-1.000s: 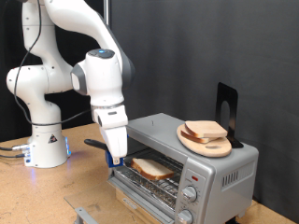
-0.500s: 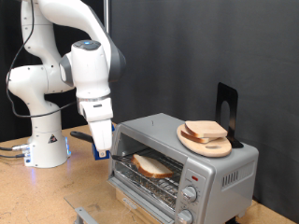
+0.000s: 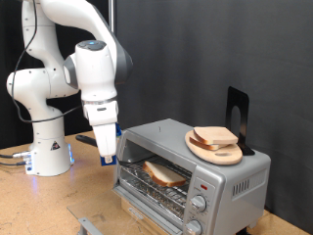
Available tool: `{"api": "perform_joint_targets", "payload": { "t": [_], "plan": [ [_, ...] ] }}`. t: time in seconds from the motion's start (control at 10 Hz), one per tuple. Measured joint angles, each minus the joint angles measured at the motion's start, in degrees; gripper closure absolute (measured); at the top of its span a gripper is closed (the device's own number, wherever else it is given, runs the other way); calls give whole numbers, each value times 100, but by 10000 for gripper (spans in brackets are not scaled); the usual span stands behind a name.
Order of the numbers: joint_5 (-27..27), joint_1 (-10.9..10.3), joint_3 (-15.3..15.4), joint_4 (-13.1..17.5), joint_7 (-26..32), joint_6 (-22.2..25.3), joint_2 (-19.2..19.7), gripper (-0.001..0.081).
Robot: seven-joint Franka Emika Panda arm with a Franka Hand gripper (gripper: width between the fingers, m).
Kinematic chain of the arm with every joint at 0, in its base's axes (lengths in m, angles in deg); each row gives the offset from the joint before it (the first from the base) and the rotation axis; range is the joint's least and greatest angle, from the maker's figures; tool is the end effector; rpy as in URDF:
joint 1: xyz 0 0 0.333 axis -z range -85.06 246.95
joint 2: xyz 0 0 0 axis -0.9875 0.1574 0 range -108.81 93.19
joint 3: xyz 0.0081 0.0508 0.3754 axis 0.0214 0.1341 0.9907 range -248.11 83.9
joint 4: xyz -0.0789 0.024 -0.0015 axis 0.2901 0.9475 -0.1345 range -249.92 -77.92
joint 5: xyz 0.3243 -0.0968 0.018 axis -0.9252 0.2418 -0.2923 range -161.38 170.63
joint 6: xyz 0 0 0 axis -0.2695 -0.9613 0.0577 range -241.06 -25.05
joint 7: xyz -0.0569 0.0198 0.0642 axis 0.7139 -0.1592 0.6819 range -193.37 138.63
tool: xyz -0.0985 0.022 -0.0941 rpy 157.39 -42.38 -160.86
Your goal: Make a piece of toast with the oven
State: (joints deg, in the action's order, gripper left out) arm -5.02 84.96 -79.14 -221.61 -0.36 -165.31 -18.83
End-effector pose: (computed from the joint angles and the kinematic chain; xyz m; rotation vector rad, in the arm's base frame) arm 0.3885 -0.0029 0.4045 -3.0103 -0.4970 -0.1054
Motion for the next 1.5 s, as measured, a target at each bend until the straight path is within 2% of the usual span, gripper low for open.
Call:
{"api": "perform_joint_targets", "payload": {
  "t": [0.2,0.5,1.2,1.5],
  "plan": [
    [-61,-48,100,6,-115,0,33,411],
    [-73,-48,83,-41,-95,62,26,411],
    [-366,220,-698,-574,889,425,-536,411],
    [-366,271,-817,-703,973,461,-736,411]
  ]
}}
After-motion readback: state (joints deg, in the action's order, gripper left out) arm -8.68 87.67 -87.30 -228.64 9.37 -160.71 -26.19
